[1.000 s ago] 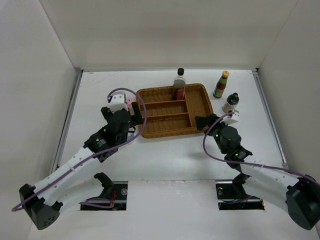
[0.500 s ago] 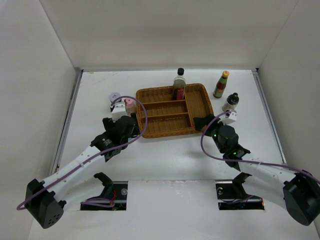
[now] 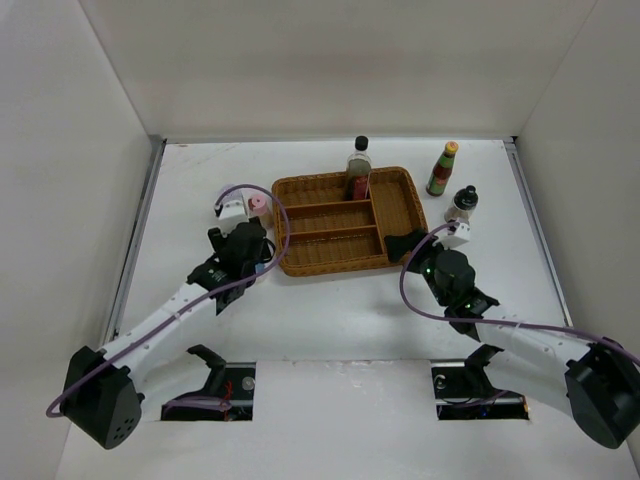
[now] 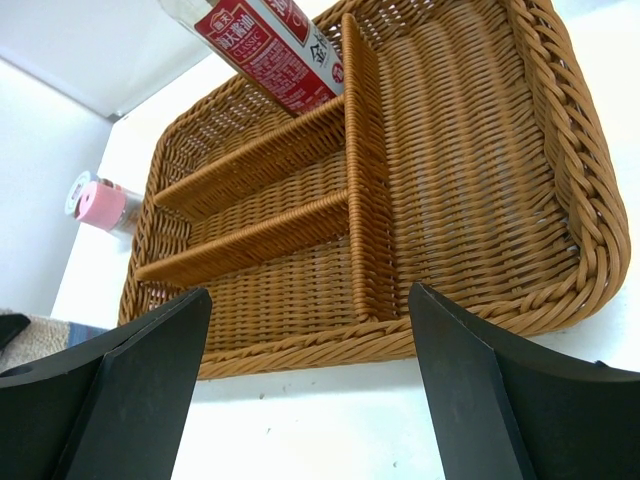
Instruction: Organize the condiment bottles
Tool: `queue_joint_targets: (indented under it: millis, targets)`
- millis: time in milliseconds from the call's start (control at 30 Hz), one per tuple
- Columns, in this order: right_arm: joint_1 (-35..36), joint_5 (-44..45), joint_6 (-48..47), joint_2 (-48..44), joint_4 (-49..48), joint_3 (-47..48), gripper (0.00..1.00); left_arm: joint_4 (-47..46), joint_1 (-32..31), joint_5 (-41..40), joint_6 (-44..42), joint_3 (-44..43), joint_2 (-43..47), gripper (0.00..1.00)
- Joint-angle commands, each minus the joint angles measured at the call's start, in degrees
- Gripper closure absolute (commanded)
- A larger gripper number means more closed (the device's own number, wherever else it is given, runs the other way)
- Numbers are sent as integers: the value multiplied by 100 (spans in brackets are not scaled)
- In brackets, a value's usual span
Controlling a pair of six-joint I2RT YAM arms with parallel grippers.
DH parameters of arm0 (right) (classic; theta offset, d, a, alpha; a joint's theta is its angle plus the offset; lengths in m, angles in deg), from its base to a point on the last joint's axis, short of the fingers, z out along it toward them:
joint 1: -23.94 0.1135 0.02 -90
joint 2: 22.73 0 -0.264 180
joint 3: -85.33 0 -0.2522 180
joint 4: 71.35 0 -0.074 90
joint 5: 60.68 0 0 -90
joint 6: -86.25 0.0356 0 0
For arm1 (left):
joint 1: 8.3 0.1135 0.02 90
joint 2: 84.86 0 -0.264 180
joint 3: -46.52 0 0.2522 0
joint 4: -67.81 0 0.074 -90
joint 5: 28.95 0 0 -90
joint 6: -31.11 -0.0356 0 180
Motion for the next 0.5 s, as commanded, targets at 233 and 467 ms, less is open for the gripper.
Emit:
queue_joint_targets:
  millis: [233,467]
  targets:
    - [83,-160,-39,13,-214,254,13,-1567,1486,-463,-246,-262,-419,66]
    - [83,-152,-39,31,-232,246,14,-2183,1943,-445,-317,-701,-1378,61]
